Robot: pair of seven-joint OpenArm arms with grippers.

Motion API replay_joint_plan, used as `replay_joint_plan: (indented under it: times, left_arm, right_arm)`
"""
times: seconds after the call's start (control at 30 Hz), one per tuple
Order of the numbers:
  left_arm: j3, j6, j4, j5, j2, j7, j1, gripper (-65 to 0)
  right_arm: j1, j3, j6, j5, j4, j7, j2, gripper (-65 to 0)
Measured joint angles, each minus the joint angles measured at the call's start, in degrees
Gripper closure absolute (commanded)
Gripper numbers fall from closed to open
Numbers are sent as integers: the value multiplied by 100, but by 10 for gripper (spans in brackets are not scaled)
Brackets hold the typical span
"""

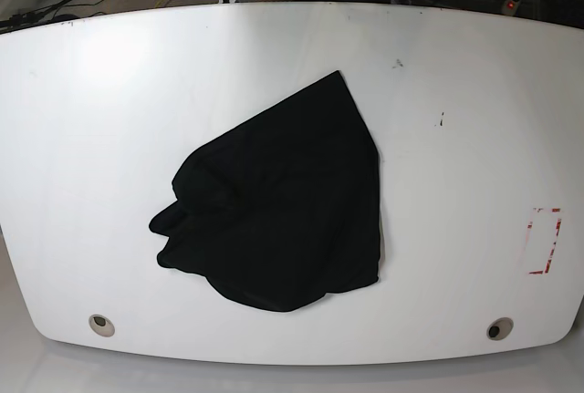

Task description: Fold the T-shirt properly

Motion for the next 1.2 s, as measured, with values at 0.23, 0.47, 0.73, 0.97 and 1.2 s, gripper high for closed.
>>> replay_joint_plan:
  times: [0.23,0.47,0.73,0.97,1.2]
  left_arm:
    - [9,20,111,2,-11,-28,-2,-371]
    - [-66,13,308,2,-50,-28,162,-376]
    - [-66,-2,299,2,-50,-337,114,-376]
    - [-66,-2,275,2,-66,-398,127,-376]
    - [-66,0,293,2,-68,-411,144,-376]
  right_arm:
    - [-48,15,-48,-2,17,-63,28,-131]
    - [-48,-2,-236,-68,-17,-26,46,-130]
    - [0,0,-278,-66,-20,11,92,-130]
    - [-15,-2,-278,-68,-22,2,81,-130]
    - [-26,-7,-275,-68,-4,4,81,-124]
